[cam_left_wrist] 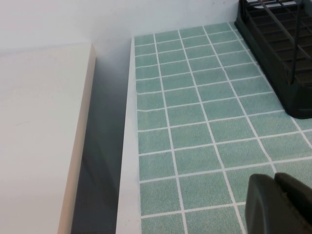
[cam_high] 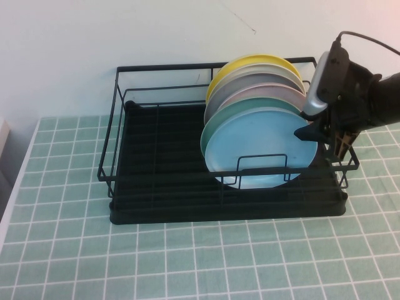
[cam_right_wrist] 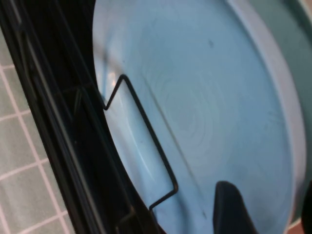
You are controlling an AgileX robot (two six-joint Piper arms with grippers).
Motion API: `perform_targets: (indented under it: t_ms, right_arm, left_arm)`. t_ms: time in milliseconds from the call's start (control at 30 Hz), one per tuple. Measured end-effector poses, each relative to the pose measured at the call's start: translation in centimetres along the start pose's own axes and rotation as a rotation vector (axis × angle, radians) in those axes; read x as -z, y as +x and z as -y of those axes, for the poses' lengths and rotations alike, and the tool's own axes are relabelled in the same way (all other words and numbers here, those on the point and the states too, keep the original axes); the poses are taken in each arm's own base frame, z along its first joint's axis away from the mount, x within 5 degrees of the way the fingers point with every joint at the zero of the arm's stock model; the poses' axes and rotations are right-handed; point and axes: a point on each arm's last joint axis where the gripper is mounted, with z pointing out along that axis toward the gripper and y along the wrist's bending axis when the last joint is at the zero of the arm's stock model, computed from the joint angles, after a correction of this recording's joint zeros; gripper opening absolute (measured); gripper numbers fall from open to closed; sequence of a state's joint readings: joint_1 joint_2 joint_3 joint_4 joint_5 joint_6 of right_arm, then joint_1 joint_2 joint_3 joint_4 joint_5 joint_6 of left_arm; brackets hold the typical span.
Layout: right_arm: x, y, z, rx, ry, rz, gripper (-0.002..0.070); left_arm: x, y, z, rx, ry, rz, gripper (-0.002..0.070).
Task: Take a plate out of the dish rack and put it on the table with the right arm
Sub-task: Grasp the plate from the shelf
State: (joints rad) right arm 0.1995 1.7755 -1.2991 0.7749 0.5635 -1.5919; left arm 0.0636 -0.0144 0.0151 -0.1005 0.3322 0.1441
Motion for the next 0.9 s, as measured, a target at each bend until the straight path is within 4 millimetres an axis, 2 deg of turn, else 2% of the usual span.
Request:
perform_targets:
  t_ms: [300,400,633,900]
  right_arm:
    - [-1.4,0.1,0.2,0.041,0.01,0.056,0.0305]
    - [-1.8,0.2,0.3,0.013,0.024,0.074,0.0269]
    - [-2.5,0.3,0.6,-0.011,0.054,0.089,0.008]
    - [-2.5,0.1,0.6,0.035,0.061,0.106,0.0079]
  left_arm:
    - [0.0,0.0,0.0,0.0,0.0,0.0,-0.0003]
    - [0.0,0.0,0.0,0.0,0.0,0.0,-0.0003]
    - [0.0,0.0,0.0,0.0,0.0,0.0,-0.0003]
    - [0.0,0.0,0.0,0.0,0.0,0.0,-0.0003]
